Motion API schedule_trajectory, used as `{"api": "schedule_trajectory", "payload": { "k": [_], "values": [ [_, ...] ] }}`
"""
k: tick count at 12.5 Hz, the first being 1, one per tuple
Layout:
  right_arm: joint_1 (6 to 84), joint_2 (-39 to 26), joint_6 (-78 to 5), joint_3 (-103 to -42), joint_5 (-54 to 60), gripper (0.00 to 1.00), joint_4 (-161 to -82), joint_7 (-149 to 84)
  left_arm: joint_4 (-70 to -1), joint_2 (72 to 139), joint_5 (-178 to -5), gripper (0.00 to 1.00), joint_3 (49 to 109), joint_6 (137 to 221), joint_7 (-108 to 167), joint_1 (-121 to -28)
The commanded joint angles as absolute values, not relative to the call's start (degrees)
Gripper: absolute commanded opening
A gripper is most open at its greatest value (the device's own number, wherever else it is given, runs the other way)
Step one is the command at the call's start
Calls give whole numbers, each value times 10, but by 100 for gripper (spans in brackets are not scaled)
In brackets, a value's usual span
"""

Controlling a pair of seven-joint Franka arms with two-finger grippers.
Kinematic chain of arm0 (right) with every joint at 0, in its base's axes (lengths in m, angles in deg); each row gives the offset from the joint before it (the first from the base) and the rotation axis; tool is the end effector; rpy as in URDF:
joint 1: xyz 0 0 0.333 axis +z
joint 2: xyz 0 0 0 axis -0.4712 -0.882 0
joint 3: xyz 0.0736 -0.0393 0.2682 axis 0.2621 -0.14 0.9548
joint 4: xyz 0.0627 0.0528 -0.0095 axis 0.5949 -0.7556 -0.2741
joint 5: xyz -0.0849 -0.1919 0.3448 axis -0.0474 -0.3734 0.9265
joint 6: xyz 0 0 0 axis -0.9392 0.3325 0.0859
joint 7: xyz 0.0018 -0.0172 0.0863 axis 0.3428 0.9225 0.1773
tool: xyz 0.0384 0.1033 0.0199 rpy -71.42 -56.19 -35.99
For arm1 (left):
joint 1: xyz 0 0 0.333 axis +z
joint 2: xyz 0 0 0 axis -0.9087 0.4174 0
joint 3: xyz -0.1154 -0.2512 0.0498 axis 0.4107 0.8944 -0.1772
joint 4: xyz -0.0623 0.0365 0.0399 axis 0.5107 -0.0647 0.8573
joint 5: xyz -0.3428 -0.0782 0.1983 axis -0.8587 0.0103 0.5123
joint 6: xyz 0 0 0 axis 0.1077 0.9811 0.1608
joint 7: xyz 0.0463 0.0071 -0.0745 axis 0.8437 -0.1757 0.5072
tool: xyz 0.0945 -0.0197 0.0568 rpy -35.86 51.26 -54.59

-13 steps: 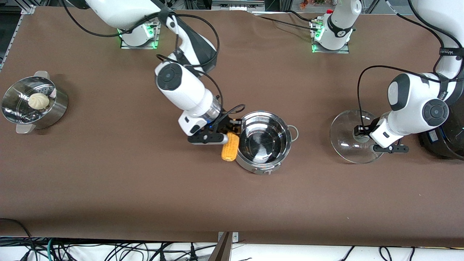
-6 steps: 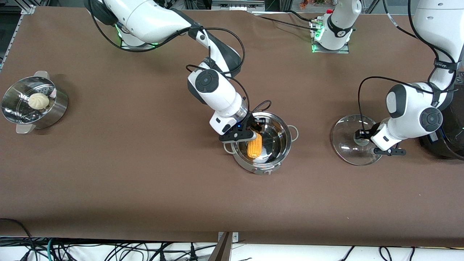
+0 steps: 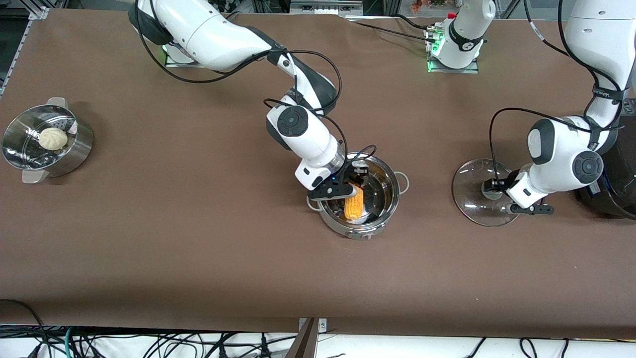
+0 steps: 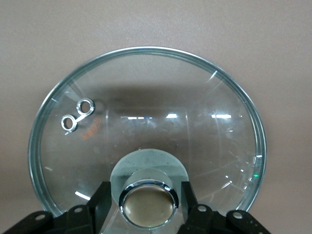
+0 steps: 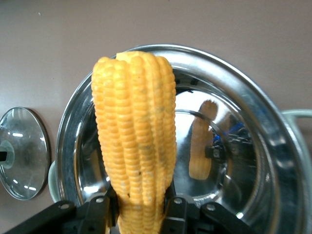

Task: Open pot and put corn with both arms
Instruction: 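Drop the corn in the pot while the left gripper sets the lid down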

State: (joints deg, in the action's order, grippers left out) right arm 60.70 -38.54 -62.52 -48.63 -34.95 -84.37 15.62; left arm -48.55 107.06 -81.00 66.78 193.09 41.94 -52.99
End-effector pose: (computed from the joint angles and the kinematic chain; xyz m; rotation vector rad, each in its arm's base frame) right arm 0.5650 0.5582 0.2660 -2.6595 0.0507 -0.2019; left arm 0.5849 0.0628 0.1716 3.0851 -0.0142 -0.2364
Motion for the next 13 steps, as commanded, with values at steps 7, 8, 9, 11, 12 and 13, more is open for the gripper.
{"api": "schedule_trajectory", "payload": {
  "k": [7,8,9,11,12,13],
  "values": [
    [608,-381,-544,-494,-407,100,-816,156,-480,910,-809,100,678,1821,421,-519],
    [594,-355,-486,-494,-408,100,-816,130,-479,876,-809,100,679,1799,419,-519],
    [568,-319,-429,-491,-406,100,-816,82,-479,841,-809,100,679,1783,414,-520],
    [517,-262,-329,-490,-399,100,-817,51,-450,795,-810,100,680,1732,381,-522],
    [487,-241,-283,-489,-386,100,-817,50,-413,792,-809,100,680,1681,363,-524],
    [463,-225,-252,-489,-370,100,-817,48,-374,792,-809,100,680,1636,360,-526]
  ]
}}
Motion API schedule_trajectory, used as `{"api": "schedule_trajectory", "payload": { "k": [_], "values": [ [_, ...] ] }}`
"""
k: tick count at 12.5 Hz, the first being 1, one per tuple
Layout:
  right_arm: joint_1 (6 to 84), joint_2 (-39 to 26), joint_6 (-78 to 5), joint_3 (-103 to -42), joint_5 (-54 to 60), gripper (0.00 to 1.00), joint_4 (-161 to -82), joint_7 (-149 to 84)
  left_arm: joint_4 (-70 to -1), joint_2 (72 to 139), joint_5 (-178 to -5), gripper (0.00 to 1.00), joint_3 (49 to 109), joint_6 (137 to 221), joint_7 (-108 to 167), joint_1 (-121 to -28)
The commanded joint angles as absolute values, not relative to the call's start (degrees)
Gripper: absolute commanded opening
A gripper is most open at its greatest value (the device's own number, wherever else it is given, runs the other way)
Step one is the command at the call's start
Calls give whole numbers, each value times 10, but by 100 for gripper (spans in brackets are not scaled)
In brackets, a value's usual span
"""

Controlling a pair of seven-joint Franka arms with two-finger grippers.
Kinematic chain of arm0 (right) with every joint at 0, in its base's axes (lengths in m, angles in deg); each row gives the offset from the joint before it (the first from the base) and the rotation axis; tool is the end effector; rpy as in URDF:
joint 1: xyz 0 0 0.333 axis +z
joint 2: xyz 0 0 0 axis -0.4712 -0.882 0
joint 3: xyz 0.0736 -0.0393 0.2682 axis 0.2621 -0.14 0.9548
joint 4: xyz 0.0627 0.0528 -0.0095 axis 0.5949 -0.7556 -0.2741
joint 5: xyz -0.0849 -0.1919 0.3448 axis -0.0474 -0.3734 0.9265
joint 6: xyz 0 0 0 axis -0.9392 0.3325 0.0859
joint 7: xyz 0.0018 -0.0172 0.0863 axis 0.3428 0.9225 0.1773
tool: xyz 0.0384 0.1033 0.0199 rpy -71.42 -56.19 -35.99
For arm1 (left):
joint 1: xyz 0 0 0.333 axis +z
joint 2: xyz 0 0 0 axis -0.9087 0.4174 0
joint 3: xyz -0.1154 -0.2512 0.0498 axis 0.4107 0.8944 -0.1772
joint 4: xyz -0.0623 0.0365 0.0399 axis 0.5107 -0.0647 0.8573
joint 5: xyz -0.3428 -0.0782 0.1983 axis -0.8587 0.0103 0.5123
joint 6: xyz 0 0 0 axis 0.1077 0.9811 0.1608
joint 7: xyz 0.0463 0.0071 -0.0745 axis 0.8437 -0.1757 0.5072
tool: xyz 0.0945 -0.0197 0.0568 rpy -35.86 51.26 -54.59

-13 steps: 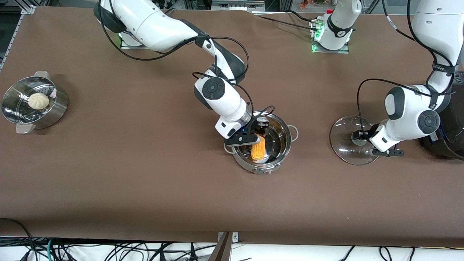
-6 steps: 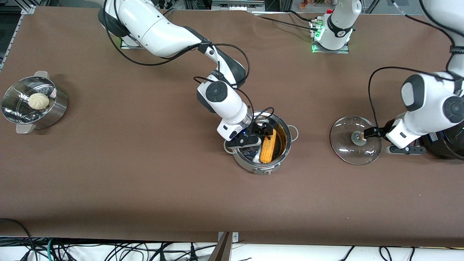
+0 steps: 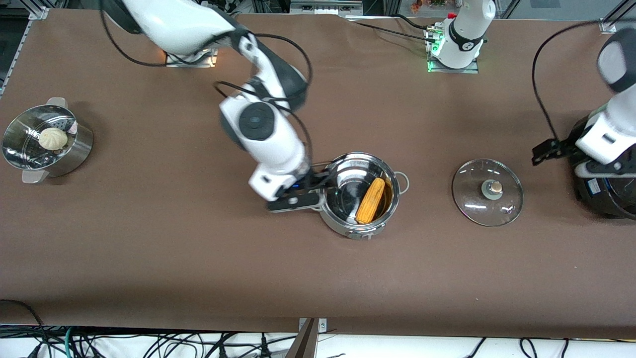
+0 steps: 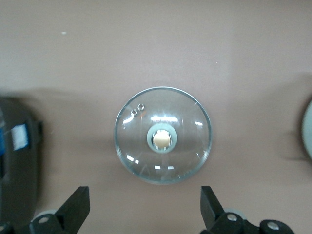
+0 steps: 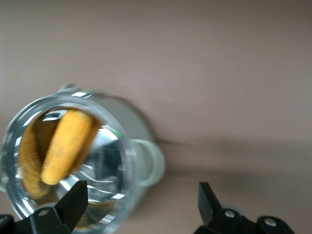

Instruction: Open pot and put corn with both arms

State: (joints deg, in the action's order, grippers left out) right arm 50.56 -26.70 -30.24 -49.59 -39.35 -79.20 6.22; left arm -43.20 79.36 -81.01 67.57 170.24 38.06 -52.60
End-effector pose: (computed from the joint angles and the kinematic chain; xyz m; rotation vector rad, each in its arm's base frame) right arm 0.6326 0.4211 0.4020 -2.9503 -0.0558 -0.1093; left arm 0.5693 0.0594 0.4672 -3.1123 -0.0854 -0.0247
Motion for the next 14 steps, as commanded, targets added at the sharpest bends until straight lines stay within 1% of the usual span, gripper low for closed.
{"api": "schedule_trajectory", "payload": {
  "k": [1,3,4,7,9,10,11,12,13,14],
  "values": [
    [438,-202,-211,-490,-363,100,-817,40,-336,793,-809,100,688,1608,359,-526],
    [397,-169,-132,-497,-367,100,-817,-7,-274,795,-805,100,692,1563,359,-526],
    [368,-157,-105,-501,-367,100,-817,-35,-257,796,-801,100,692,1557,361,-526],
    [280,-130,-60,-503,-363,100,-816,-120,-244,808,-799,100,692,1558,365,-527],
    [237,-90,-29,-502,-365,100,-824,-179,-242,808,-805,100,692,1558,365,-528],
    [234,-69,-12,-504,-376,100,-842,-192,-242,808,-807,100,693,1558,362,-528],
    [236,-42,-11,-513,-406,100,-881,-195,-242,808,-808,100,698,1557,364,-529],
    [235,5,-19,-515,-419,100,-947,-194,-242,807,-807,100,696,1558,361,-536],
    [235,42,-41,-534,-418,100,-1001,-191,-244,808,-807,100,672,1557,358,-577],
    [236,72,-63,-557,-411,100,-1038,-193,-244,810,-807,100,631,1557,358,-613]
  ]
}}
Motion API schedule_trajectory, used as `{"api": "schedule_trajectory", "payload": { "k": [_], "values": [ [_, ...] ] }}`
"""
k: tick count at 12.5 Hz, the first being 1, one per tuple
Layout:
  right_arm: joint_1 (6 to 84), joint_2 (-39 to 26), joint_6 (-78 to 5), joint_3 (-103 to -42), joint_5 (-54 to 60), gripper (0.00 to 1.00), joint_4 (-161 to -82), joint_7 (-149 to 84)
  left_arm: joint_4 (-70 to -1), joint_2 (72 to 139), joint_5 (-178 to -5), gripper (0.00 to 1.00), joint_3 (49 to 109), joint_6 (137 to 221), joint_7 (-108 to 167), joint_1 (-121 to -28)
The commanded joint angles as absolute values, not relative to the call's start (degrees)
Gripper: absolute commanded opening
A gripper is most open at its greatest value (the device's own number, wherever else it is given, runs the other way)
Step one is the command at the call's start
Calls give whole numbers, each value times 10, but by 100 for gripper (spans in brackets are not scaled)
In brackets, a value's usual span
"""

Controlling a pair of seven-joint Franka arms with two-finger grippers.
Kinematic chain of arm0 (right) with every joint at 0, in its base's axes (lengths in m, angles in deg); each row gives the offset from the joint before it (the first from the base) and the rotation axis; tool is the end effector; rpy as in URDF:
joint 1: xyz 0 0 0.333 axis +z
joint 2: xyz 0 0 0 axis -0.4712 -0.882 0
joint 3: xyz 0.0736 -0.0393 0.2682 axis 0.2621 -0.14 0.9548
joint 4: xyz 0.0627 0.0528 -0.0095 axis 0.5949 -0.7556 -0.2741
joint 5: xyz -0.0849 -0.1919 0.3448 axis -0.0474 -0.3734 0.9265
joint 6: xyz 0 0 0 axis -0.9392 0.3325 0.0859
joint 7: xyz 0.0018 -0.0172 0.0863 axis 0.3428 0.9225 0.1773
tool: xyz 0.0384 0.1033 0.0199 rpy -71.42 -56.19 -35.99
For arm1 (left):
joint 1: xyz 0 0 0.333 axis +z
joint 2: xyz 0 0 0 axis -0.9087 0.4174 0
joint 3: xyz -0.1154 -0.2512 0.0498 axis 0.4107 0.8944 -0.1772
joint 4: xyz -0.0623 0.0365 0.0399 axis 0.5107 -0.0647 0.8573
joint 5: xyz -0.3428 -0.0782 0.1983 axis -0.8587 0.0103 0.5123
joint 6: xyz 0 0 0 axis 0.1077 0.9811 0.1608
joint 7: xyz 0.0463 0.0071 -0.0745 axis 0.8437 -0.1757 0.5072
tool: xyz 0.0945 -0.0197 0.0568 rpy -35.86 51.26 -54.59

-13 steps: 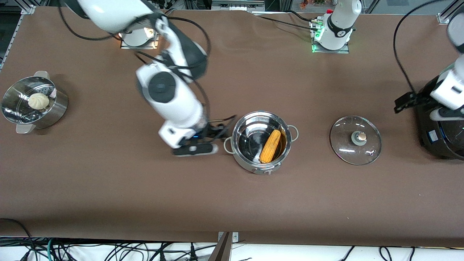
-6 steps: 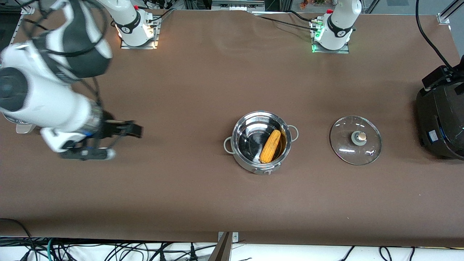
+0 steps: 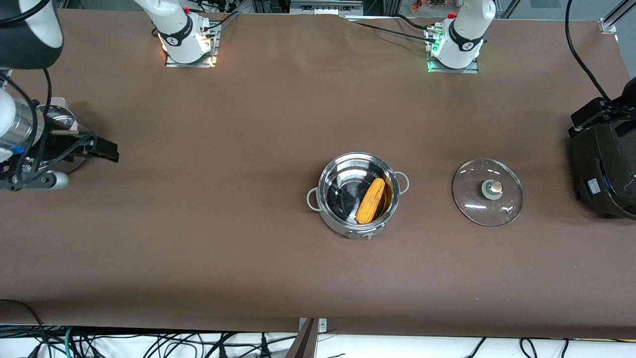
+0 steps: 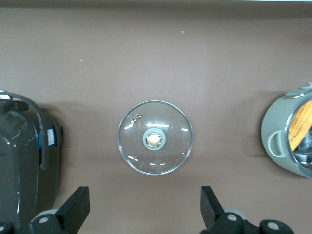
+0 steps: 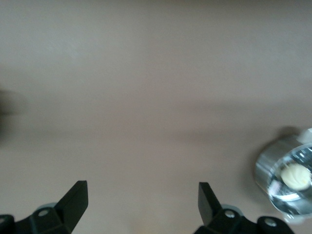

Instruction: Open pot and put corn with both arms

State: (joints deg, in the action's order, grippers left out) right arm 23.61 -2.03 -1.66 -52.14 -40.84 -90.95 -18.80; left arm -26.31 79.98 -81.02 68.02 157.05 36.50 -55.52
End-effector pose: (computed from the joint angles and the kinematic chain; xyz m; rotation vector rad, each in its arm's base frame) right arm 0.6294 0.0737 0.5510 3.0775 0.0198 -0.1736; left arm 0.5748 0.0268 0.5854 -3.1108 -0.0469 -0.1103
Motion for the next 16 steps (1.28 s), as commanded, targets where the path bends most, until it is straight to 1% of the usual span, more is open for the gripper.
{"api": "schedule_trajectory", "payload": {
  "k": [1,2,3,4,6,9,10,12,16],
  "values": [
    [235,100,-72,-579,-392,100,-1069,-183,-244,821,-808,100,625,1557,360,-618],
    [235,108,-82,-615,-371,100,-1080,-177,-243,822,-808,100,625,1557,358,-620],
    [235,114,-82,-629,-364,100,-1089,-178,-242,823,-808,100,626,1557,358,-618],
    [234,124,-81,-632,-364,100,-1094,-180,-242,822,-807,100,627,1555,351,-623],
    [234,166,-76,-633,-357,100,-1104,-184,-242,822,-804,100,631,1534,323,-624],
    [234,208,-74,-634,-357,100,-1170,-191,-240,823,-800,100,633,1534,313,-627],
    [235,209,-72,-643,-357,100,-1181,-210,-241,823,-800,100,635,1534,321,-625],
    [234,194,-78,-649,-357,100,-1177,-288,-213,829,-804,100,635,1534,319,-623],
    [234,156,-72,-649,-360,100,-1133,-310,-211,832,-800,100,638,1534,307,-627]
  ]
}}
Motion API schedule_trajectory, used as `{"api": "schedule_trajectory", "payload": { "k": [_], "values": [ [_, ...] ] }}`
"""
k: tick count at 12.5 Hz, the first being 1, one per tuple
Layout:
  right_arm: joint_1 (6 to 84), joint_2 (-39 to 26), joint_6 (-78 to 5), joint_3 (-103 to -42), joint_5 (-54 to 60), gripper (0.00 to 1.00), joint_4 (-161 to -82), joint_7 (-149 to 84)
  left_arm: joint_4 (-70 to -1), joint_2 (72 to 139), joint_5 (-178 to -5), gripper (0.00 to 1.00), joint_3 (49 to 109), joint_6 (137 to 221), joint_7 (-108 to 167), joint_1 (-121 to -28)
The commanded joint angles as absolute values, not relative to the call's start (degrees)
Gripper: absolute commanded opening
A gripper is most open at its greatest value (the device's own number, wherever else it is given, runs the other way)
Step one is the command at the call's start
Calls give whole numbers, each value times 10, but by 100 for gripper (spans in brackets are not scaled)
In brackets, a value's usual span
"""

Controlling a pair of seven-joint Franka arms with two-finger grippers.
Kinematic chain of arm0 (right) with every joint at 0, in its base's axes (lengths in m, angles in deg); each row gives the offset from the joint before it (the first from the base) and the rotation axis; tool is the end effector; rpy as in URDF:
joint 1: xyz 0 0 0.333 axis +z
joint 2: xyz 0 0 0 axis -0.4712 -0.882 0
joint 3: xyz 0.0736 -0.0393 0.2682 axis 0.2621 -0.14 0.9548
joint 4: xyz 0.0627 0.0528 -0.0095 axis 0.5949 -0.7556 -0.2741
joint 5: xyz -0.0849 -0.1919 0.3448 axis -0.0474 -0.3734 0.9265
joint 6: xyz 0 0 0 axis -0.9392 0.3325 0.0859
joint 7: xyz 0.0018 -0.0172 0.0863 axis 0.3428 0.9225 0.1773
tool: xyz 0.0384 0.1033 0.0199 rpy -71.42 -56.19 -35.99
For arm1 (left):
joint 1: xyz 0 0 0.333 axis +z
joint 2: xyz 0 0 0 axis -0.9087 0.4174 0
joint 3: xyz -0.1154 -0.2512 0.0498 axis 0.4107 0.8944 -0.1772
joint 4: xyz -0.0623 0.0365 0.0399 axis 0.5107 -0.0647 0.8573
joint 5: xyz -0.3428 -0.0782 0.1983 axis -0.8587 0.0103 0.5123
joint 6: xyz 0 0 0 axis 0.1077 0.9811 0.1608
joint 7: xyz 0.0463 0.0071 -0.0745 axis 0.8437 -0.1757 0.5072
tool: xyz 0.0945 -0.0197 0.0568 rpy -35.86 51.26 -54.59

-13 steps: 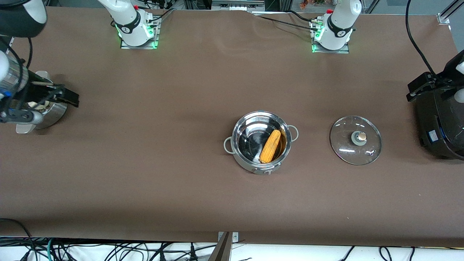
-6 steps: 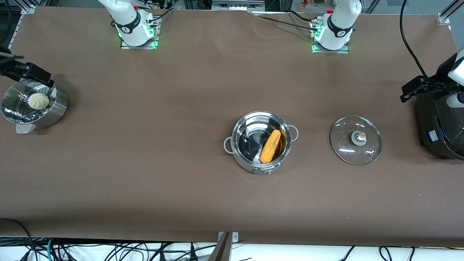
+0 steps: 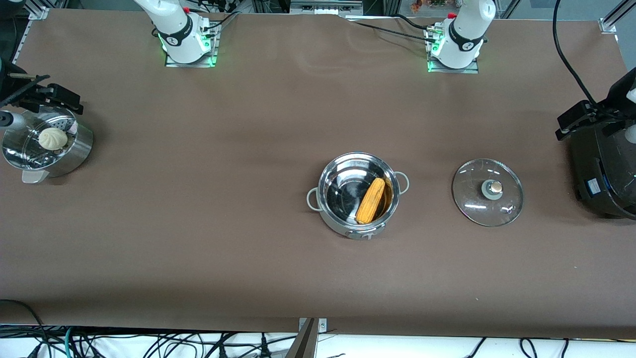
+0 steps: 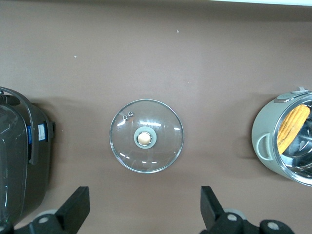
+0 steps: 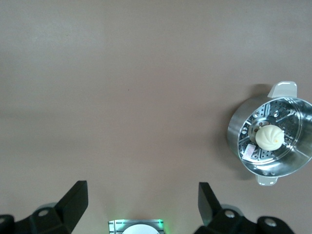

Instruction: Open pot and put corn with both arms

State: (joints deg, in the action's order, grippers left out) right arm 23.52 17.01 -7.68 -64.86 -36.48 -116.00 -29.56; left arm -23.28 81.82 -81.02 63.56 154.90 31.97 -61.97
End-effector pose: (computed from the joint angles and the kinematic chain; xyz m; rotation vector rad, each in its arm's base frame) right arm 0.5557 -0.0271 0.5466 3.0886 0.0001 -0.2057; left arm 0.5809 0.0073 0.5892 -3.1147 -0.1174 -0.0867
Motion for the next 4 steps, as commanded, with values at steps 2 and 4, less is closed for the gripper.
{"api": "schedule_trajectory", "payload": {
  "k": [2,4],
  "values": [
    [233,151,-72,-649,-361,100,-1128,-310,-213,832,-800,100,637,1531,300,-618],
    [233,145,-75,-649,-362,100,-1128,-310,-212,832,-800,100,635,1504,300,-618]
  ]
}}
